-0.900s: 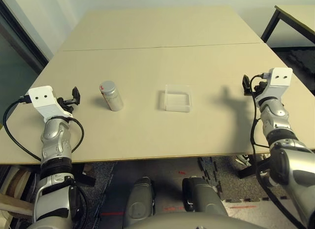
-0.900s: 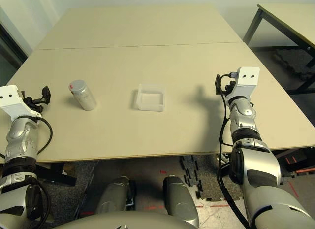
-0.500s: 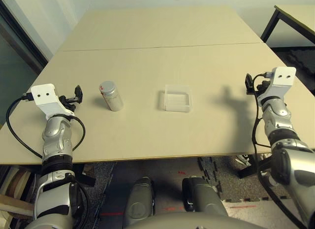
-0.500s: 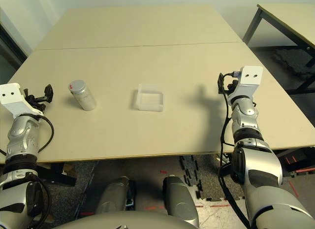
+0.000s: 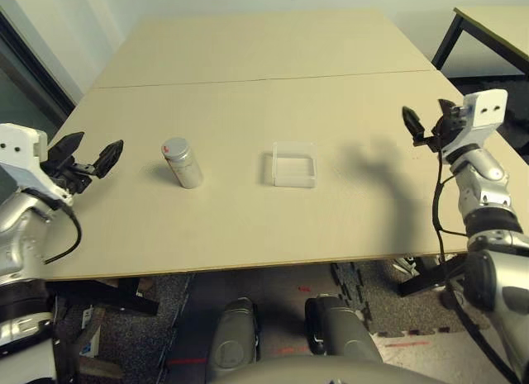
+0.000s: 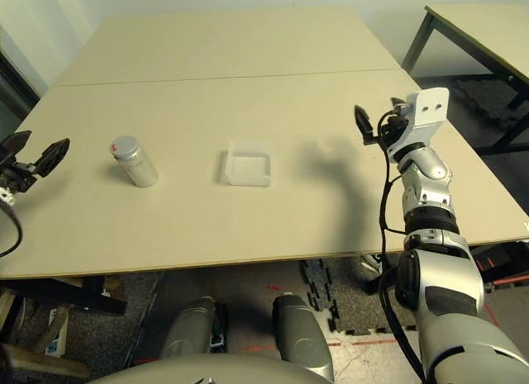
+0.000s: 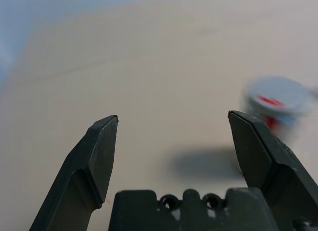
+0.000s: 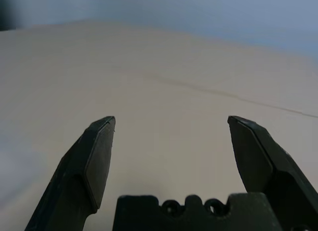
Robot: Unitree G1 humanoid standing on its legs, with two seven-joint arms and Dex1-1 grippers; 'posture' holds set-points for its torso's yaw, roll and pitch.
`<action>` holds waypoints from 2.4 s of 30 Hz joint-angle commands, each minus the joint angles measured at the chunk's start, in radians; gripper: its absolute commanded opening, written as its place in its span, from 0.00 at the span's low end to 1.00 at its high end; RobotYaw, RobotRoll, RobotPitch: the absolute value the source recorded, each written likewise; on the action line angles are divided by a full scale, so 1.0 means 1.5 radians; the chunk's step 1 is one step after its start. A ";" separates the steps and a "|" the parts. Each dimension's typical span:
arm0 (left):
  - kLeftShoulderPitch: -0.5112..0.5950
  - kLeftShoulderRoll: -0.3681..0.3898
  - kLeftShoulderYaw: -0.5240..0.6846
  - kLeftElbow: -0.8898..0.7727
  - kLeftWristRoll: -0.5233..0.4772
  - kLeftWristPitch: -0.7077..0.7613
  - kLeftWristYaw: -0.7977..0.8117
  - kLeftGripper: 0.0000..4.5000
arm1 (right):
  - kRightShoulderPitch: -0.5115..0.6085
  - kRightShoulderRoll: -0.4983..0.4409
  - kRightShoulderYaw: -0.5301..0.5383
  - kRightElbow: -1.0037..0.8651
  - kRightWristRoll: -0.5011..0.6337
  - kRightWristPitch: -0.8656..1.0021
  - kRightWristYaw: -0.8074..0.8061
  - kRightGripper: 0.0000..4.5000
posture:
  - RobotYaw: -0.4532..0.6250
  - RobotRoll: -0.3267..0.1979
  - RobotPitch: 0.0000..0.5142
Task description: Pour the medicine from the bottle into the box.
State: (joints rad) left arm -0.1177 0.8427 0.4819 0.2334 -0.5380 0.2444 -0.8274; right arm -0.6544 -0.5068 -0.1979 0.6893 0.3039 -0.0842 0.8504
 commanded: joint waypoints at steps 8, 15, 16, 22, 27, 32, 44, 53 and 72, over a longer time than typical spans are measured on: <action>0.044 -0.023 -0.036 -0.056 -0.024 0.059 -0.092 0.99 | -0.037 -0.033 0.078 -0.156 0.043 0.191 0.174 1.00 | 0.44 0.62 0.16; -0.002 -0.072 -0.106 0.017 0.026 0.008 -0.107 0.99 | -0.077 -0.019 0.100 -0.124 0.025 0.185 0.199 1.00 | 0.42 0.62 0.15; -0.008 -0.077 -0.116 0.028 0.034 0.001 -0.111 0.99 | -0.080 -0.018 0.102 -0.124 0.024 0.185 0.201 1.00 | 0.42 0.62 0.15; -0.056 -0.104 -0.150 0.099 0.072 -0.044 -0.115 0.99 | -0.088 -0.019 0.107 -0.125 0.024 0.192 0.210 1.00 | 0.41 0.62 0.16; -0.098 -0.121 -0.160 0.158 0.090 -0.075 -0.108 0.99 | -0.078 -0.021 0.107 -0.143 0.027 0.204 0.214 1.00 | 0.39 0.62 0.18; -0.131 -0.138 -0.172 0.197 0.103 -0.095 -0.112 0.99 | -0.057 -0.024 0.108 -0.177 0.032 0.227 0.214 1.00 | 0.37 0.62 0.20; -0.253 -0.189 -0.207 0.345 0.156 -0.177 -0.105 0.99 | -0.036 -0.028 0.105 -0.232 0.037 0.273 0.207 1.00 | 0.33 0.62 0.21; -0.308 -0.189 -0.219 0.428 0.196 -0.236 -0.106 0.99 | -0.028 -0.031 0.098 -0.248 0.038 0.284 0.196 1.00 | 0.32 0.62 0.19; -0.333 -0.187 -0.200 0.443 0.182 -0.250 -0.156 0.58 | -0.021 -0.018 0.105 -0.249 0.040 0.283 0.182 1.00 | 0.34 0.62 0.16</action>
State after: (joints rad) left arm -0.5959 0.5550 0.1775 0.8858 -0.2519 -0.1520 -1.0328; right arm -0.6883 -0.5370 -0.0498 0.3189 0.3609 0.3408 1.1265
